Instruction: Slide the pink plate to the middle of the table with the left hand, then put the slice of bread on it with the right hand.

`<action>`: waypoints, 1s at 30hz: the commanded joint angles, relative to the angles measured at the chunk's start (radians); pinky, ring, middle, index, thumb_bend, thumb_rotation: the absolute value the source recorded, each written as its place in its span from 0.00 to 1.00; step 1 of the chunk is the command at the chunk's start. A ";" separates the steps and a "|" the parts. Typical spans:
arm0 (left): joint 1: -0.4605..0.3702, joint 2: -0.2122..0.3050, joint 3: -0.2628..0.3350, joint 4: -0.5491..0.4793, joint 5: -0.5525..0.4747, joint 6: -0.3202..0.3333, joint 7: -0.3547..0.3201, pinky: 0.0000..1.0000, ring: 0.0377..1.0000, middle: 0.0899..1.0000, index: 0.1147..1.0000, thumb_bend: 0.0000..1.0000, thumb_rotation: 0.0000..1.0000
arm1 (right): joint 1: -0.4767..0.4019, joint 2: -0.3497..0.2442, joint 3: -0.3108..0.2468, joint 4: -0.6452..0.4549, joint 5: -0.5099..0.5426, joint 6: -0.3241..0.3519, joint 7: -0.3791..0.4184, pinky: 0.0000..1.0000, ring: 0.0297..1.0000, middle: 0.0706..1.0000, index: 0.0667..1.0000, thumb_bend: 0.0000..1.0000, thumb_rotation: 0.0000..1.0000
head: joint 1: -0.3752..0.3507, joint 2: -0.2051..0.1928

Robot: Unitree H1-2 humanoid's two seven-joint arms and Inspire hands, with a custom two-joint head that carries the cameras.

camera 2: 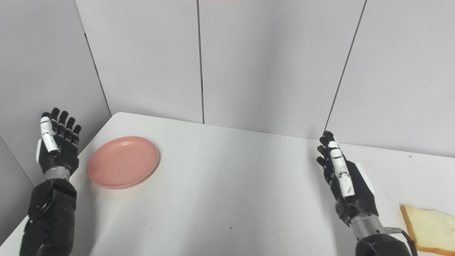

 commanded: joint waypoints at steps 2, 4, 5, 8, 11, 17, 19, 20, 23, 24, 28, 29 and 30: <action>-0.047 0.046 0.006 0.065 -0.013 -0.048 -0.041 1.00 0.99 0.98 0.96 0.35 1.00 | -0.036 -0.011 -0.004 -0.036 0.007 -0.009 0.000 1.00 1.00 1.00 1.00 0.02 1.00 | 0.000 0.001; -0.052 0.051 0.008 0.098 -0.020 -0.058 -0.052 1.00 0.99 0.98 0.96 0.35 1.00 | -0.036 -0.010 -0.005 -0.036 0.009 -0.009 0.001 1.00 1.00 1.00 1.00 0.02 1.00 | 0.000 0.001; -0.055 0.052 0.011 0.114 -0.024 -0.058 -0.054 1.00 0.99 0.98 0.96 0.35 1.00 | -0.036 -0.011 -0.006 -0.034 0.010 -0.012 0.003 1.00 1.00 1.00 1.00 0.02 1.00 | 0.003 0.006; -0.066 0.058 0.017 0.166 -0.028 -0.067 -0.057 1.00 0.98 0.97 0.94 0.34 1.00 | -0.037 -0.013 -0.005 -0.034 0.008 -0.008 0.002 1.00 1.00 1.00 1.00 0.02 1.00 | 0.003 0.006; -0.077 0.068 0.021 0.217 -0.036 -0.085 -0.070 0.99 0.97 0.96 0.93 0.35 1.00 | -0.038 -0.013 -0.006 -0.037 0.014 -0.006 0.003 1.00 1.00 1.00 1.00 0.02 1.00 | 0.004 0.007; -0.083 0.072 0.023 0.252 -0.041 -0.090 -0.076 0.99 0.98 0.96 0.93 0.35 1.00 | -0.038 -0.010 -0.010 -0.032 0.016 -0.011 0.002 1.00 1.00 1.00 1.00 0.02 1.00 | 0.006 0.008; -0.084 0.075 0.025 0.266 -0.045 -0.088 -0.081 1.00 0.98 0.96 0.93 0.34 1.00 | -0.039 -0.009 -0.009 -0.035 0.015 -0.006 -0.005 1.00 1.00 1.00 1.00 0.02 1.00 | 0.004 0.010; -0.085 0.076 0.025 0.269 -0.046 -0.089 -0.082 1.00 0.98 0.96 0.93 0.34 1.00 | -0.039 -0.010 -0.008 -0.037 0.015 -0.005 -0.006 1.00 1.00 1.00 1.00 0.02 1.00 | 0.004 0.010; -0.087 0.078 0.028 0.289 -0.043 -0.089 -0.079 0.99 0.97 0.96 0.93 0.34 1.00 | -0.038 -0.015 -0.003 -0.038 0.013 -0.005 -0.003 1.00 1.00 1.00 1.00 0.02 1.00 | 0.004 0.010; -0.087 0.079 0.028 0.297 -0.042 -0.089 -0.079 0.99 0.97 0.96 0.93 0.34 1.00 | -0.038 -0.016 -0.002 -0.039 0.012 -0.005 -0.003 1.00 1.00 1.00 1.00 0.02 1.00 | 0.004 0.010; -0.090 0.084 0.025 0.327 -0.044 -0.103 -0.096 1.00 0.98 0.97 0.95 0.34 1.00 | -0.040 -0.014 -0.005 -0.037 0.015 -0.008 0.001 1.00 1.00 1.00 1.00 0.02 1.00 | 0.004 0.008; -0.092 0.084 0.025 0.331 -0.045 -0.105 -0.098 1.00 0.98 0.97 0.95 0.34 1.00 | -0.040 -0.014 -0.005 -0.036 0.015 -0.008 0.000 1.00 1.00 1.00 1.00 0.02 1.00 | 0.004 0.008; -0.093 0.083 0.024 0.336 -0.048 -0.104 -0.104 1.00 0.98 0.97 0.95 0.34 1.00 | -0.040 -0.015 -0.003 -0.036 0.012 -0.007 -0.001 1.00 1.00 1.00 1.00 0.02 1.00 | 0.004 0.008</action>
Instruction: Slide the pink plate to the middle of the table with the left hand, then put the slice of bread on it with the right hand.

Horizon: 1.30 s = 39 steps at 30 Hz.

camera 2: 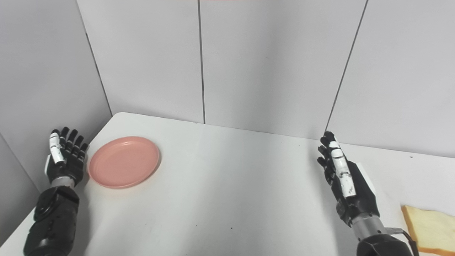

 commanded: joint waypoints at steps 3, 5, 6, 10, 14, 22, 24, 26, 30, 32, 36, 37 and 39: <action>-0.038 0.028 -0.006 0.012 -0.006 -0.017 -0.033 0.98 0.96 0.96 0.95 0.34 1.00 | -0.038 -0.012 -0.003 -0.036 0.003 -0.009 0.000 1.00 1.00 1.00 1.00 0.03 1.00 | 0.000 0.001; -0.041 0.023 -0.019 0.020 0.004 -0.019 -0.044 0.98 0.95 0.96 0.95 0.34 1.00 | -0.038 -0.011 -0.004 -0.036 0.004 -0.010 0.002 1.00 1.00 1.00 1.00 0.03 1.00 | -0.003 0.001; -0.043 0.020 -0.027 0.024 0.011 -0.021 -0.049 0.97 0.96 0.95 0.95 0.35 1.00 | -0.038 -0.011 -0.004 -0.036 0.004 -0.011 0.002 1.00 1.00 1.00 1.00 0.02 1.00 | -0.003 0.001; -0.057 -0.008 -0.067 0.006 0.026 0.016 -0.044 0.99 0.97 0.96 0.94 0.37 1.00 | -0.039 -0.008 -0.004 -0.035 0.007 -0.010 0.002 1.00 1.00 1.00 1.00 0.02 1.00 | -0.010 0.001; -0.067 -0.023 -0.114 0.006 0.050 0.024 -0.046 0.98 0.97 0.95 0.95 0.36 1.00 | -0.038 -0.004 -0.001 -0.040 0.007 -0.011 0.001 1.00 1.00 1.00 1.00 0.02 1.00 | -0.016 0.001; -0.082 -0.059 -0.173 0.002 0.072 0.041 -0.054 0.97 0.95 0.94 0.92 0.35 1.00 | -0.037 0.000 0.004 -0.045 -0.003 -0.009 -0.008 1.00 1.00 1.00 1.00 0.03 1.00 | -0.033 -0.002; -0.085 -0.068 -0.191 0.002 0.078 0.041 -0.061 0.98 0.96 0.94 0.93 0.36 1.00 | -0.036 0.003 0.001 -0.044 0.000 -0.010 -0.009 1.00 1.00 1.00 1.00 0.03 1.00 | -0.037 -0.002; -0.086 -0.075 -0.202 -0.001 0.082 0.043 -0.063 0.98 0.97 0.95 0.93 0.36 1.00 | -0.036 0.006 0.002 -0.046 -0.001 -0.008 -0.015 1.00 1.00 1.00 1.00 0.03 1.00 | -0.037 -0.002; -0.086 -0.086 -0.224 -0.011 0.095 0.062 -0.071 0.98 0.97 0.95 0.94 0.36 1.00 | -0.033 0.007 0.009 -0.050 -0.009 -0.005 -0.023 1.00 1.00 1.00 1.00 0.03 1.00 | -0.064 -0.009; -0.089 -0.086 -0.243 0.001 0.109 0.072 -0.081 0.97 0.96 0.95 0.94 0.37 1.00 | -0.031 0.014 0.011 -0.046 -0.011 -0.007 -0.027 1.00 1.00 1.00 1.00 0.04 1.00 | -0.079 -0.013; -0.098 -0.088 -0.269 0.033 0.123 0.067 -0.101 0.96 0.96 0.95 0.93 0.38 1.00 | -0.029 0.021 0.015 -0.026 -0.014 -0.030 -0.025 1.00 1.00 1.00 1.00 0.05 1.00 | -0.105 -0.025; -0.098 -0.087 -0.277 0.041 0.128 0.065 -0.112 0.96 0.96 0.94 0.93 0.37 1.00 | -0.028 0.022 0.017 -0.019 -0.017 -0.039 -0.023 1.00 1.00 1.00 1.00 0.05 1.00 | -0.107 -0.026; -0.098 -0.087 -0.288 0.056 0.133 0.055 -0.141 0.96 0.96 0.94 0.92 0.38 1.00 | -0.027 0.028 0.020 -0.007 -0.024 -0.052 -0.023 1.00 1.00 1.00 1.00 0.06 1.00 | -0.126 -0.031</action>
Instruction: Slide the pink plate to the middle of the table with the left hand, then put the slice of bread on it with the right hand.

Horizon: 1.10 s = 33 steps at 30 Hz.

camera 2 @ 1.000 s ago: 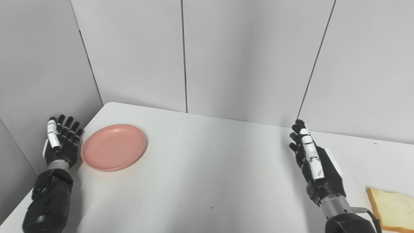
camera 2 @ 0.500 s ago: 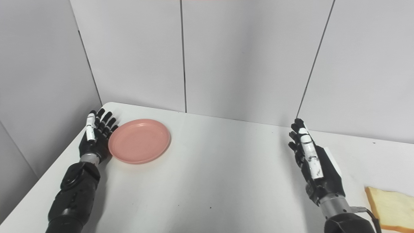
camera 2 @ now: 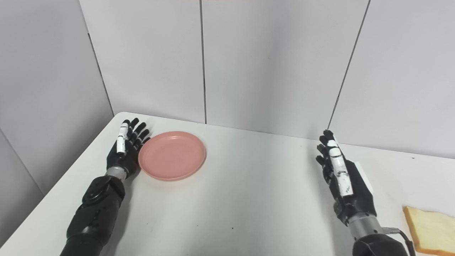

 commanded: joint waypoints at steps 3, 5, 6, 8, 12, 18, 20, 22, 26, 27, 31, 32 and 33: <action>-0.018 -0.003 -0.021 0.034 0.004 0.000 -0.067 0.97 0.96 0.94 0.92 0.39 1.00 | -0.025 0.010 0.001 0.006 -0.007 -0.068 0.008 1.00 1.00 1.00 1.00 0.06 1.00 | -0.021 -0.004; -0.026 -0.002 -0.021 0.065 0.002 -0.011 -0.088 0.96 0.95 0.93 0.92 0.42 1.00 | -0.026 0.014 0.000 0.012 -0.006 -0.069 0.011 1.00 1.00 1.00 1.00 0.07 1.00 | -0.029 -0.006; -0.028 -0.001 -0.020 0.075 0.003 -0.016 -0.093 0.96 0.95 0.93 0.91 0.42 1.00 | -0.026 0.015 0.000 0.013 -0.006 -0.069 0.011 1.00 1.00 1.00 1.00 0.08 1.00 | -0.029 -0.006; -0.023 -0.005 -0.033 0.066 0.010 -0.007 -0.114 0.96 0.96 0.94 0.92 0.44 1.00 | -0.024 0.023 0.004 0.021 -0.022 -0.076 0.002 1.00 1.00 1.00 1.00 0.08 1.00 | -0.069 -0.012; -0.024 -0.005 -0.045 0.076 0.008 -0.003 -0.154 0.97 0.97 0.95 0.93 0.45 1.00 | -0.029 0.036 0.001 0.050 -0.024 -0.095 0.002 1.00 1.00 1.00 1.00 0.11 1.00 | -0.092 -0.009; -0.017 -0.013 -0.068 0.051 0.019 0.020 -0.181 0.98 0.97 0.94 0.92 0.41 1.00 | -0.036 0.051 0.011 0.103 -0.062 -0.134 -0.008 1.00 1.00 1.00 1.00 0.16 1.00 | -0.195 -0.012; -0.014 -0.014 -0.077 0.040 0.023 0.030 -0.178 0.98 0.97 0.95 0.92 0.41 1.00 | -0.037 0.054 0.013 0.111 -0.064 -0.145 -0.006 1.00 1.00 1.00 1.00 0.17 1.00 | -0.211 -0.011; -0.004 -0.022 -0.085 0.000 0.018 0.061 -0.171 0.97 0.97 0.95 0.92 0.41 1.00 | -0.036 0.058 0.015 0.113 -0.068 -0.149 -0.008 1.00 1.00 1.00 1.00 0.17 1.00 | -0.228 -0.008; 0.024 -0.044 -0.103 -0.101 0.019 0.127 -0.166 0.97 0.96 0.95 0.93 0.38 1.00 | -0.033 0.067 0.019 0.111 -0.077 -0.159 -0.011 1.00 1.00 1.00 1.00 0.18 1.00 | -0.254 -0.001; 0.028 -0.046 -0.105 -0.113 0.022 0.135 -0.164 0.97 0.95 0.94 0.92 0.37 1.00 | -0.033 0.068 0.020 0.111 -0.078 -0.161 -0.011 1.00 1.00 1.00 1.00 0.18 1.00 | -0.254 -0.001; 0.061 -0.073 -0.143 -0.247 0.047 0.205 -0.146 0.97 0.97 0.95 0.94 0.37 1.00 | -0.036 0.072 0.029 0.104 -0.090 -0.152 -0.014 1.00 1.00 1.00 1.00 0.21 1.00 | -0.284 0.019; 0.067 -0.078 -0.148 -0.269 0.048 0.218 -0.145 0.97 0.97 0.95 0.93 0.37 1.00 | -0.035 0.073 0.031 0.100 -0.093 -0.148 -0.015 1.00 1.00 1.00 1.00 0.21 1.00 | -0.285 0.020; 0.073 -0.087 -0.154 -0.299 0.049 0.238 -0.138 0.97 0.96 0.95 0.93 0.37 1.00 | -0.035 0.073 0.034 0.095 -0.098 -0.144 -0.016 1.00 1.00 1.00 1.00 0.21 1.00 | -0.291 0.027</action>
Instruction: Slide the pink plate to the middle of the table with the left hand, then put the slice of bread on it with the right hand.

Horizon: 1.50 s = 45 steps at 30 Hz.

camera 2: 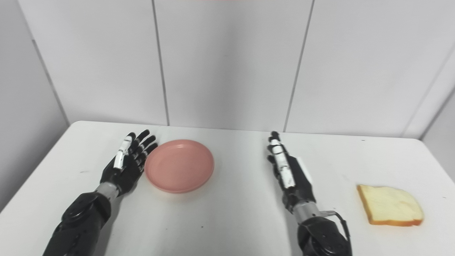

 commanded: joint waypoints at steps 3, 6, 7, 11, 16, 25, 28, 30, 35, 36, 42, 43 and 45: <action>0.002 -0.028 -0.029 -0.114 0.014 0.070 0.014 0.97 0.96 0.94 0.93 0.36 1.00 | -0.036 0.010 0.005 -0.039 -0.008 -0.035 -0.003 1.00 1.00 1.00 1.00 0.22 1.00 | -0.013 0.013; 0.015 -0.039 -0.056 -0.161 0.022 0.096 0.008 0.97 0.96 0.95 0.92 0.35 1.00 | -0.037 0.015 0.005 -0.045 -0.012 -0.028 -0.007 1.00 1.00 1.00 1.00 0.22 1.00 | -0.024 0.026; 0.022 -0.045 -0.071 -0.181 0.026 0.107 0.002 0.98 0.97 0.96 0.94 0.35 1.00 | -0.038 0.016 0.006 -0.049 -0.014 -0.023 -0.009 1.00 1.00 1.00 1.00 0.23 1.00 | -0.025 0.029; 0.032 -0.056 -0.098 -0.207 0.026 0.126 -0.007 1.00 0.99 0.97 0.95 0.34 1.00 | -0.039 0.020 0.006 -0.056 -0.020 -0.015 -0.013 1.00 1.00 1.00 0.99 0.24 1.00 | -0.032 0.037; 0.044 -0.075 -0.140 -0.209 0.034 0.124 -0.036 0.99 0.98 0.97 0.96 0.32 1.00 | -0.043 0.026 0.006 -0.064 -0.023 -0.002 -0.018 1.00 1.00 1.00 0.99 0.24 1.00 | -0.038 0.044; 0.064 -0.086 -0.181 -0.214 0.053 0.111 -0.062 0.99 0.98 0.97 0.95 0.34 1.00 | -0.043 0.022 0.014 -0.077 -0.035 0.013 -0.023 1.00 1.00 1.00 0.99 0.25 1.00 | -0.045 0.055; 0.066 -0.085 -0.186 -0.218 0.064 0.099 -0.060 0.99 0.98 0.97 0.95 0.34 1.00 | -0.045 0.024 0.012 -0.077 -0.030 0.012 -0.019 1.00 1.00 1.00 0.99 0.24 1.00 | -0.048 0.057; 0.067 -0.085 -0.187 -0.221 0.070 0.096 -0.060 0.99 0.98 0.97 0.95 0.35 1.00 | -0.045 0.024 0.012 -0.080 -0.030 0.016 -0.019 1.00 1.00 1.00 0.99 0.25 1.00 | -0.051 0.062; 0.069 -0.098 -0.170 -0.240 0.063 0.107 -0.044 1.00 0.99 0.97 0.95 0.34 1.00 | -0.046 0.022 0.014 -0.082 -0.032 0.018 -0.017 1.00 1.00 1.00 0.99 0.24 1.00 | -0.052 0.063; 0.072 -0.106 -0.160 -0.251 0.060 0.108 -0.032 1.00 0.99 0.97 0.95 0.34 1.00 | -0.046 0.023 0.014 -0.083 -0.032 0.020 -0.018 1.00 1.00 1.00 0.99 0.24 1.00 | -0.057 0.065; 0.082 -0.128 -0.127 -0.306 0.070 0.081 0.003 1.00 0.99 0.98 0.96 0.35 1.00 | -0.049 0.023 0.013 -0.091 -0.035 0.030 -0.023 1.00 1.00 1.00 0.99 0.23 1.00 | -0.063 0.068; 0.084 -0.131 -0.123 -0.321 0.075 0.078 0.013 1.00 0.99 0.98 0.97 0.36 1.00 | -0.049 0.021 0.012 -0.091 -0.036 0.029 -0.022 1.00 1.00 1.00 0.99 0.23 1.00 | -0.067 0.066; 0.087 -0.136 -0.117 -0.351 0.085 0.082 0.035 1.00 0.99 0.98 0.97 0.36 1.00 | -0.050 0.020 0.010 -0.092 -0.035 0.030 -0.022 1.00 1.00 1.00 0.99 0.24 1.00 | -0.069 0.064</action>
